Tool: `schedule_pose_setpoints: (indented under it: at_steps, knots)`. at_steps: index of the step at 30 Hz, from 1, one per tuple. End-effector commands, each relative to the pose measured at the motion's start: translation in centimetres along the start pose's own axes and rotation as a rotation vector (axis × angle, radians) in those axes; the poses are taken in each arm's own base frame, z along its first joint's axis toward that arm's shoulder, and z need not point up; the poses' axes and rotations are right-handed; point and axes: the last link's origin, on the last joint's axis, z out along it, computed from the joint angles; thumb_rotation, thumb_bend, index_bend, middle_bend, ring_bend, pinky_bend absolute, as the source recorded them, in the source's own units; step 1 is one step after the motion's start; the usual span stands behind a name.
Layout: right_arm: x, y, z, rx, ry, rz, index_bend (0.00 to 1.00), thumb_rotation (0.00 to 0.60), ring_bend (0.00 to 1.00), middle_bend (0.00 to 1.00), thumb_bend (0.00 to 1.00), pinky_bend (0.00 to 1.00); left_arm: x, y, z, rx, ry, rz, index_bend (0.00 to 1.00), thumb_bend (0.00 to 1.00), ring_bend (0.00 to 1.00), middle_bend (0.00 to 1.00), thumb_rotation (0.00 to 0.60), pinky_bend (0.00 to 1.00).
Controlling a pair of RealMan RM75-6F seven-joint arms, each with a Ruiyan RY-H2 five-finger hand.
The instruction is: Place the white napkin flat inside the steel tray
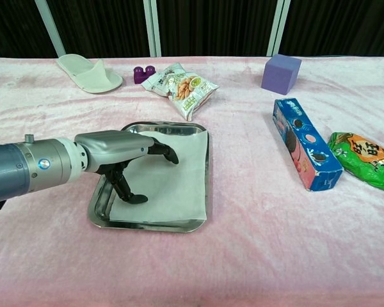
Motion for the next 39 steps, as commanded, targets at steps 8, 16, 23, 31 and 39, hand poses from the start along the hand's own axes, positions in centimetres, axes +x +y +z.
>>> schedule_pose_setpoints:
  at_steps: [8, 16, 23, 31, 39]
  knots:
    - [0.0, 0.0, 0.0, 0.000, 0.001, -0.001, 0.00, 0.600, 0.05, 0.00, 0.25, 0.16, 0.0, -0.1, -0.1, 0.015, 0.007, 0.003, 0.16, 0.30, 0.00, 0.14, 0.600, 0.00]
    - [0.0, 0.0, 0.0, -0.001, 0.001, -0.001, 0.00, 0.600, 0.05, 0.00, 0.25, 0.16, 0.0, -0.1, -0.1, 0.017, 0.006, 0.006, 0.16, 0.30, 0.00, 0.14, 0.600, 0.00]
    - [0.0, 0.0, 0.0, -0.002, 0.001, -0.001, 0.00, 0.600, 0.05, 0.00, 0.25, 0.16, 0.4, 0.0, -0.2, 0.013, 0.024, -0.006, 0.16, 0.30, 0.00, 0.14, 0.600, 0.00]
    - [0.0, 0.0, 0.0, -0.005, 0.002, -0.003, 0.00, 0.600, 0.05, 0.00, 0.25, 0.16, 0.8, -0.1, -0.6, 0.010, 0.042, -0.002, 0.16, 0.30, 0.00, 0.14, 0.600, 0.00]
    - [0.0, 0.0, 0.1, -0.006, 0.002, -0.003, 0.00, 0.600, 0.05, 0.00, 0.25, 0.16, 2.4, -0.7, -1.6, 0.028, 0.109, 0.034, 0.16, 0.30, 0.00, 0.14, 0.600, 0.00]
